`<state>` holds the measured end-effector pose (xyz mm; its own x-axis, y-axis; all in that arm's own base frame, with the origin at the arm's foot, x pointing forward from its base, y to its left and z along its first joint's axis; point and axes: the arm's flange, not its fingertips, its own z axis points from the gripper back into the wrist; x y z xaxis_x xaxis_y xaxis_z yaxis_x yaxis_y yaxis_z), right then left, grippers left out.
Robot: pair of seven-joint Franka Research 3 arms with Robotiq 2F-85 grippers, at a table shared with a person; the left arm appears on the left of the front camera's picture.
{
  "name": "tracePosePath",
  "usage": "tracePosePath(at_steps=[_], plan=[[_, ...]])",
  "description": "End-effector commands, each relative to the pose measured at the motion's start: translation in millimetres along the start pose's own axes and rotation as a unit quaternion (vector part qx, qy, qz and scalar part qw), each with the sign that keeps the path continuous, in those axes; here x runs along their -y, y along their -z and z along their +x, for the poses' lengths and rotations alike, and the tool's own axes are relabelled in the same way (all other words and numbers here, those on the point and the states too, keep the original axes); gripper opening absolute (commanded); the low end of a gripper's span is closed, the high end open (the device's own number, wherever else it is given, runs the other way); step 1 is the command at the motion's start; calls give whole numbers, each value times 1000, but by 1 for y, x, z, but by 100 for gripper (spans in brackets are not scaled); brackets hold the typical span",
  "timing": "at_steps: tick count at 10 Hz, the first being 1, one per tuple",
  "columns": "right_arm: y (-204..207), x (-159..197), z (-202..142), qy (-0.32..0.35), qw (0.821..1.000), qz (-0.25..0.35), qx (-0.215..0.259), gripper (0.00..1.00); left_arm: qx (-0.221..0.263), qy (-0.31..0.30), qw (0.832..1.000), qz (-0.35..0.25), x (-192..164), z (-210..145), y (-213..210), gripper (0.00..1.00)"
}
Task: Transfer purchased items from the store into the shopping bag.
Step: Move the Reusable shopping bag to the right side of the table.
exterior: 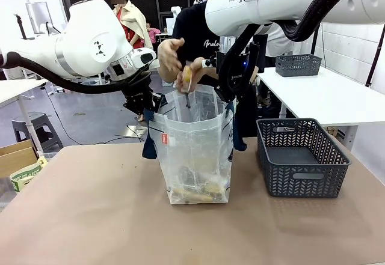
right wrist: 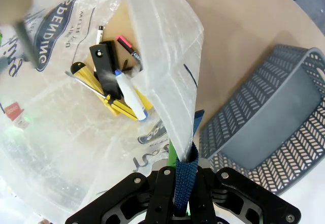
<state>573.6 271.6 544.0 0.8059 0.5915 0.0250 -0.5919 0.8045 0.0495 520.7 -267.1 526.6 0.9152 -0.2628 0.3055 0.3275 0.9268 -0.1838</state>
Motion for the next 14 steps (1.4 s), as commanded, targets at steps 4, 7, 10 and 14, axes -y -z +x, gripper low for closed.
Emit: tracePosePath(at_steps=[4, 7, 10, 14], plan=[[-1, 1, 0, 0, 1000, -3, 1, 0, 2, -2, 1000, 0, -2, 0, -1, 0], [-1, 1, 0, 0, 1000, -3, 1, 0, 2, -2, 1000, 0, -2, 0, -1, 0], [-1, 1, 0, 0, 1000, -3, 1, 0, 2, -2, 1000, 0, -2, 0, -1, 0], [-1, 1, 0, 0, 1000, -3, 1, 0, 2, -2, 1000, 0, -2, 0, -1, 0]])
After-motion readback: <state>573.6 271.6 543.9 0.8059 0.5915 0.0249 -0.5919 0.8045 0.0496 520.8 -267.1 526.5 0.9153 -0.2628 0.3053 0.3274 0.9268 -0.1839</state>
